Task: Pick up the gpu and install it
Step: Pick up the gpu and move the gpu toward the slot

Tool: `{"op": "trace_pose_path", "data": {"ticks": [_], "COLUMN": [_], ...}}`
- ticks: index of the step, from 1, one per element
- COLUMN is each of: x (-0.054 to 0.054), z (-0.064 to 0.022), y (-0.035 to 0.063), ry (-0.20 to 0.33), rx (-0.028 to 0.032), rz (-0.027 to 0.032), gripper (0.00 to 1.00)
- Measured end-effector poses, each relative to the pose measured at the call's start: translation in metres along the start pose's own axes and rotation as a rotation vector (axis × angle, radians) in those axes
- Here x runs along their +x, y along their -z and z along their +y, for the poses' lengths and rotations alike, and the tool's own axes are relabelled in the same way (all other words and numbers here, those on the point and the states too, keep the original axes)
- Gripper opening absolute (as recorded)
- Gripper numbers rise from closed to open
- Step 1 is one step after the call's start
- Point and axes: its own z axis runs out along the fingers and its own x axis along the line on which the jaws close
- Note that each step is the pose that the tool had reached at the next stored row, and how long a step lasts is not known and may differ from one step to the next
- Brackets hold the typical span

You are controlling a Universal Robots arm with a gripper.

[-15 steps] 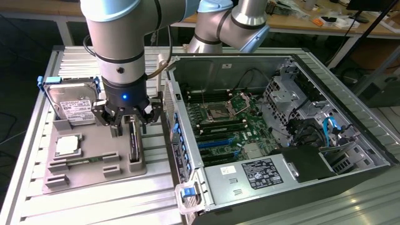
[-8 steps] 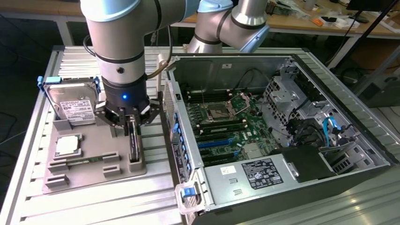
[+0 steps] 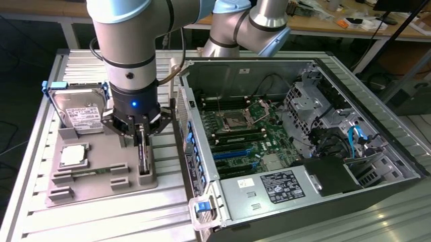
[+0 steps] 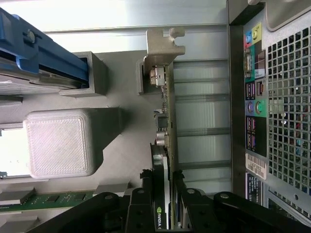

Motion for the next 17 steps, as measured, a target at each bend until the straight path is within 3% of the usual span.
{"op": "trace_pose_path", "data": {"ticks": [17], "x": [-0.0002], "z": [-0.0001], "y": [0.0077], "ry": [0.000], "rx": [0.0001], "rz": [0.0001], "gripper": [0.27]}}
